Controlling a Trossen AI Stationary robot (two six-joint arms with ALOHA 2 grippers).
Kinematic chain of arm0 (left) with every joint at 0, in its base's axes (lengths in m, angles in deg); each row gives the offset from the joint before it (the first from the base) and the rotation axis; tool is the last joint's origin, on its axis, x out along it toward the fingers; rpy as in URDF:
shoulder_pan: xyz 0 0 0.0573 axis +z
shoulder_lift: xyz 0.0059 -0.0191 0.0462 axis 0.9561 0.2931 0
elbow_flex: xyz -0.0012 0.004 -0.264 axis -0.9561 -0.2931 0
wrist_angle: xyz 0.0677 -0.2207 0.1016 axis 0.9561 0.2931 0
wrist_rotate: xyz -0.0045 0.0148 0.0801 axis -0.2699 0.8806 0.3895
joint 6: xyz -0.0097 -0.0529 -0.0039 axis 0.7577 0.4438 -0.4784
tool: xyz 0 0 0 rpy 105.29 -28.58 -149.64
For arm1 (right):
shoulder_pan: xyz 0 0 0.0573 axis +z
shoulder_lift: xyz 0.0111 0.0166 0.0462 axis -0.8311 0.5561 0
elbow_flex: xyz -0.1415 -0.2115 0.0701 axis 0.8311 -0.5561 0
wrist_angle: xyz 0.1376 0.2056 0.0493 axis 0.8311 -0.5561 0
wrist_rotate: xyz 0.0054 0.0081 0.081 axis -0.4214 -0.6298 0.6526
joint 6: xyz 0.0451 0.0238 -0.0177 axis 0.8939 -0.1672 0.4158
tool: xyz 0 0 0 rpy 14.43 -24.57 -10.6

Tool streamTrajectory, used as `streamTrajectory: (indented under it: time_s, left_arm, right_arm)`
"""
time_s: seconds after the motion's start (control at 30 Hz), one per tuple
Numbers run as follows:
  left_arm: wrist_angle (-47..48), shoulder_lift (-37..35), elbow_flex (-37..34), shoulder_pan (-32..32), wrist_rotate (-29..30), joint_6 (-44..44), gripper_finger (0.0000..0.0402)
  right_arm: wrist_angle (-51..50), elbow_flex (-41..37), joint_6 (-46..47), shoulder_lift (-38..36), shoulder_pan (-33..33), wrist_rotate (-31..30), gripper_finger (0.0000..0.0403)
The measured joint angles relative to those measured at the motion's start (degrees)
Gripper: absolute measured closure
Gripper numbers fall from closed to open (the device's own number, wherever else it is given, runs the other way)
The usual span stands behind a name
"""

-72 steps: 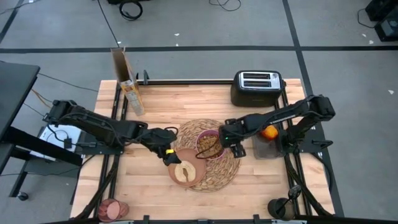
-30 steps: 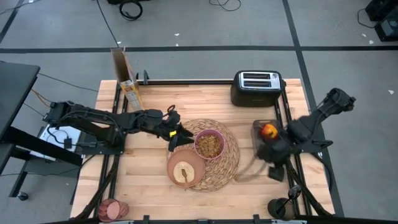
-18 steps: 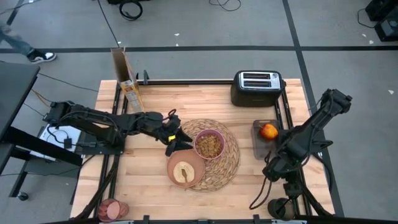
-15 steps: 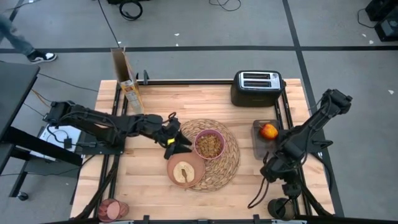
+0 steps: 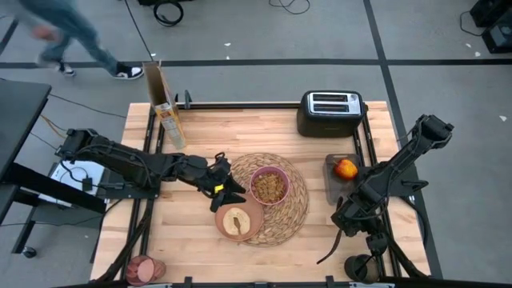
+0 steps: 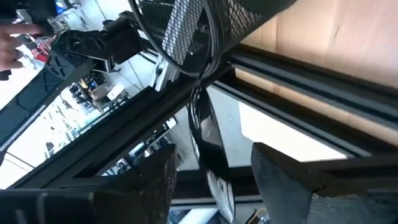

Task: Arrange a breakfast setting
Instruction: Put the black spoon on the brown placemat to the right side of the pink bowl

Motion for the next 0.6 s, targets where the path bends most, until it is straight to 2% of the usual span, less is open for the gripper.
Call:
streamTrajectory:
  time_s: [0.2,0.4,0.6]
  left_arm:
    - [0.0,0.0,0.0,-0.1,0.8,1.4,0.0191]
    - [0.0,0.0,0.0,-0.1,0.9,1.4,0.0191]
    - [0.0,0.0,0.0,-0.1,1.6,1.3,0.0191]
  right_arm:
    - [1.3,-1.0,-0.5,0.0,0.0,0.0,0.0244]
    - [4.7,-1.0,-1.1,0.0,0.0,0.7,0.0315]
    - [9.4,-0.9,2.2,0.0,0.0,5.4,0.0387]
